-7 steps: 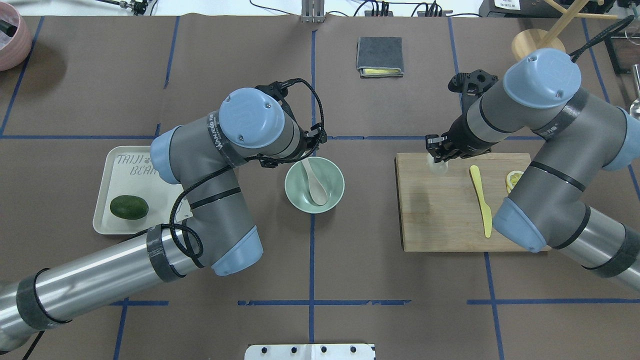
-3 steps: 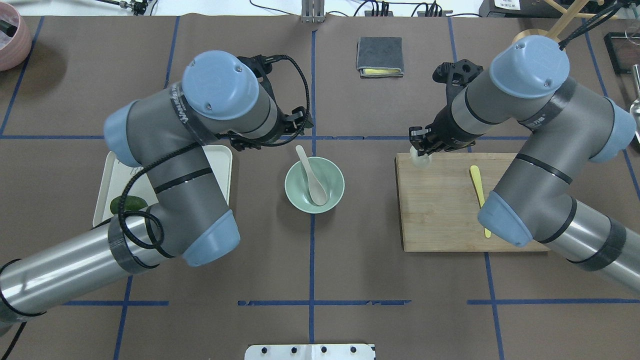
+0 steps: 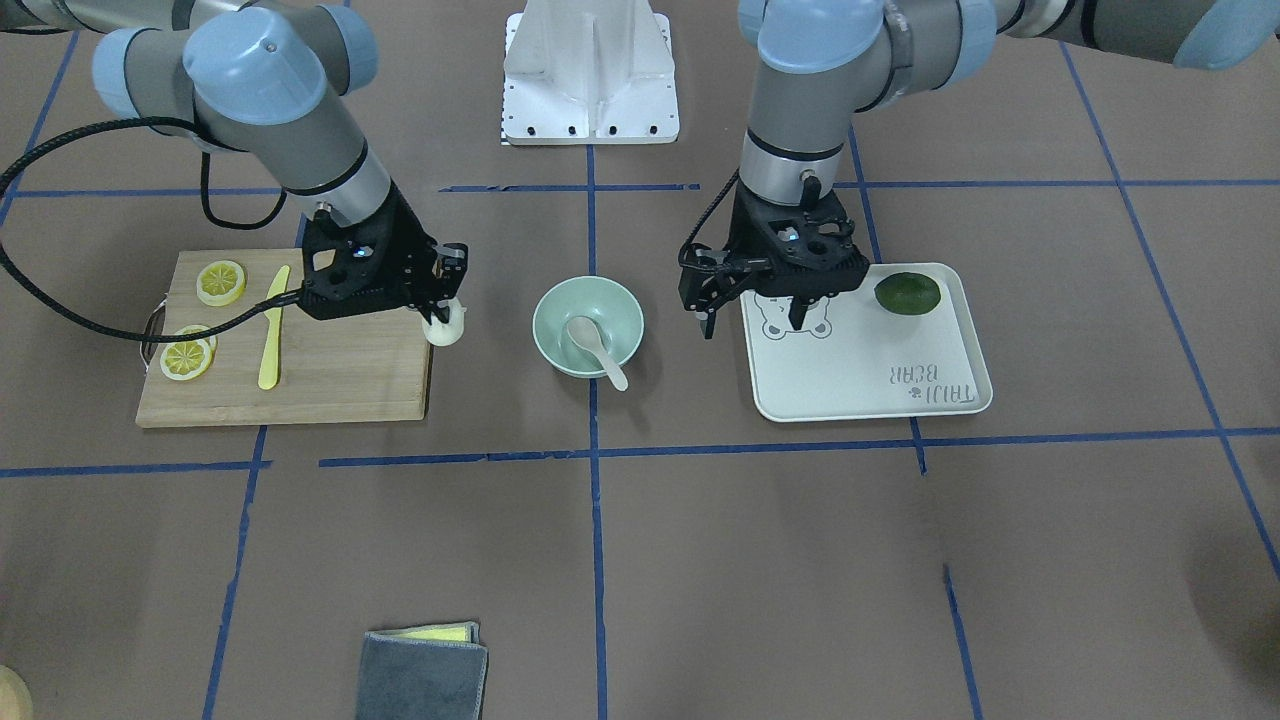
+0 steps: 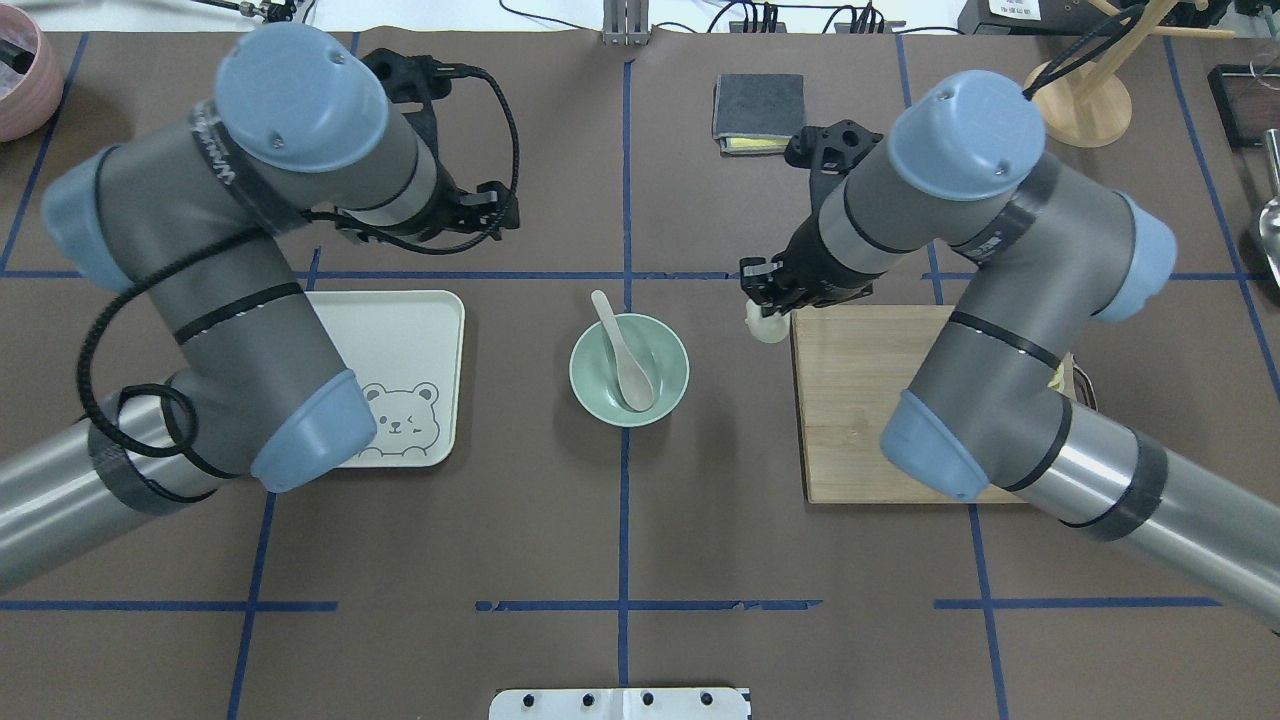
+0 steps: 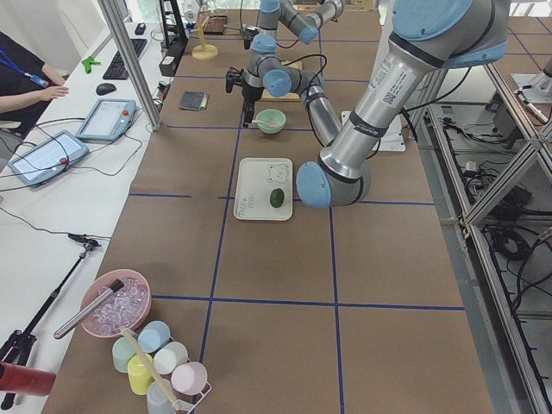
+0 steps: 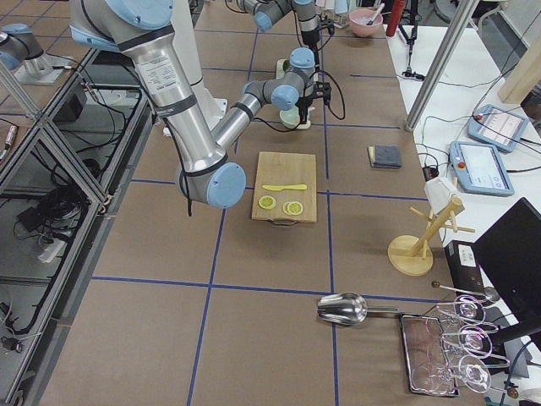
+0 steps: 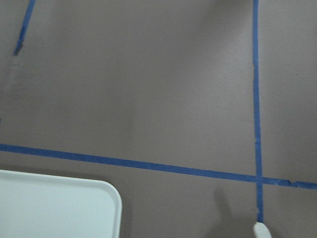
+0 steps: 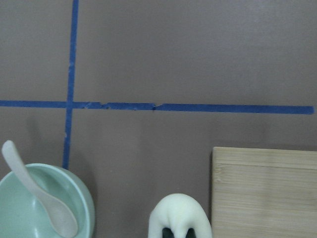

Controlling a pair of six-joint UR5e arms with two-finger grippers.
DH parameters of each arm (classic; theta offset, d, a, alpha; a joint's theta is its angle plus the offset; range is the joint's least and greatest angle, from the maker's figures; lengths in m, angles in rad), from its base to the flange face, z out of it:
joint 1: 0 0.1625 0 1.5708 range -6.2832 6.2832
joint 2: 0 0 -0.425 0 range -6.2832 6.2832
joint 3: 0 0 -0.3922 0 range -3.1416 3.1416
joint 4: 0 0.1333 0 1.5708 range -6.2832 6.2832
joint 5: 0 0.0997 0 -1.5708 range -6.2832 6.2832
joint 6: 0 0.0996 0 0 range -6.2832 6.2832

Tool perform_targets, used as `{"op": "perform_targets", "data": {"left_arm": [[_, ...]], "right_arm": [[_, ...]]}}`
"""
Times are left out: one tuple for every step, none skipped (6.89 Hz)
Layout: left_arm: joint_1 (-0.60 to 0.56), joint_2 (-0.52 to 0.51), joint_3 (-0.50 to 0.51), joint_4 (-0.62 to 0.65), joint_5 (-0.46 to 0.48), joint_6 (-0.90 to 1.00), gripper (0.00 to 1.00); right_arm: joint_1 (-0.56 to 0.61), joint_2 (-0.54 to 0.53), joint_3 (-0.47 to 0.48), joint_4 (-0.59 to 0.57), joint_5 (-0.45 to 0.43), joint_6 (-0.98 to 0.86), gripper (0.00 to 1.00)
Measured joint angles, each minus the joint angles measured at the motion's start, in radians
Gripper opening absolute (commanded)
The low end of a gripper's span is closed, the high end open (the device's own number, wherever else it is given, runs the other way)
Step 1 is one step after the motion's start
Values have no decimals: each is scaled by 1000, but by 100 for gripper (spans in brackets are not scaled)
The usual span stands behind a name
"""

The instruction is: Put spoon and bun in bowl

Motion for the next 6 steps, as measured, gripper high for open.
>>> {"op": "perform_targets", "data": {"left_arm": [[-40,40,-27,8,0,78,100],[-80,73,-44,11,0,153,100],[-113,93,-52,20,0,216,100],[-137,101,-55,32,-1,257,100],[-150,104,-55,41,-1,278,100],[-160,107,-57,47,-1,294,100]], "right_arm": [[-41,52,-34,1,-37,35,0],[-81,105,-80,1,-75,64,0],[-112,148,-125,2,-105,84,0],[-131,169,-148,3,-121,92,0],[-140,176,-157,3,-126,95,48],[-143,180,-160,4,-128,101,99]]}}
